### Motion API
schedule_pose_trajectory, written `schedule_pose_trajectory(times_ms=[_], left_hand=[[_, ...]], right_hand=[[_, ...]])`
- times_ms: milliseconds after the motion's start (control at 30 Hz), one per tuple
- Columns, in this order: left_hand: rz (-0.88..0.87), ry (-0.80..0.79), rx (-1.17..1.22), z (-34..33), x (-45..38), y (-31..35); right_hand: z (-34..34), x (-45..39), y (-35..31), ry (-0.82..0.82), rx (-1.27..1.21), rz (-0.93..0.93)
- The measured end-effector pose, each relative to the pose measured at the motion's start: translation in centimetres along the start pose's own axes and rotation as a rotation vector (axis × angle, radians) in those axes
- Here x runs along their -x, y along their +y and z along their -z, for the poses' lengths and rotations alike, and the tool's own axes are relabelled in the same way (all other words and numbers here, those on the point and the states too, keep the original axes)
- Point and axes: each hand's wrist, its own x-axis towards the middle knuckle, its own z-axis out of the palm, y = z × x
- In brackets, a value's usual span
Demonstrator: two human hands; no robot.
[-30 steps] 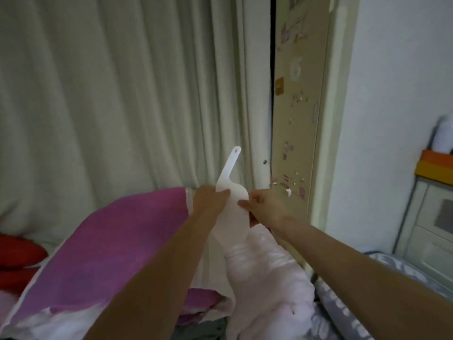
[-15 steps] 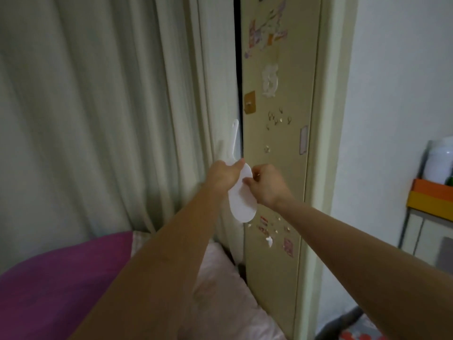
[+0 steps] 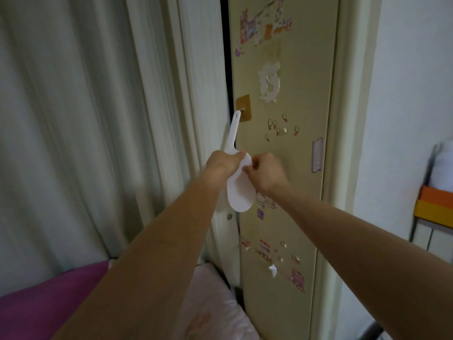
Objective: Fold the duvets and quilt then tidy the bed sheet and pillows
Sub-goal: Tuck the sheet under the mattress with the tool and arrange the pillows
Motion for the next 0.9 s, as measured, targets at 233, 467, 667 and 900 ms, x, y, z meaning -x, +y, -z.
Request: schedule_pose_trajectory(times_ms=[233,467,667,900], left_hand=[[0.028,-0.049,0.012,-0.8,-1.2,-0.7],[0.048,-0.083,-0.033,-0.2,0.3,-2.4],[-0.012,-0.001,-0.516,7.8,4.3,-10.1],[0.199,0.227,-0.965,24.5,15.6,-17.0]], right_hand=[[-0.8,-1.0,1.1,0.000,0.054,-0.068],[-1.5,1.4,1.6,0.062,0.547,0.044],[-8.2,4.9,0.2,-0.350,0.380,0.165],[-18.3,13.5,-10.5,-0.828,0.179,0.479]])
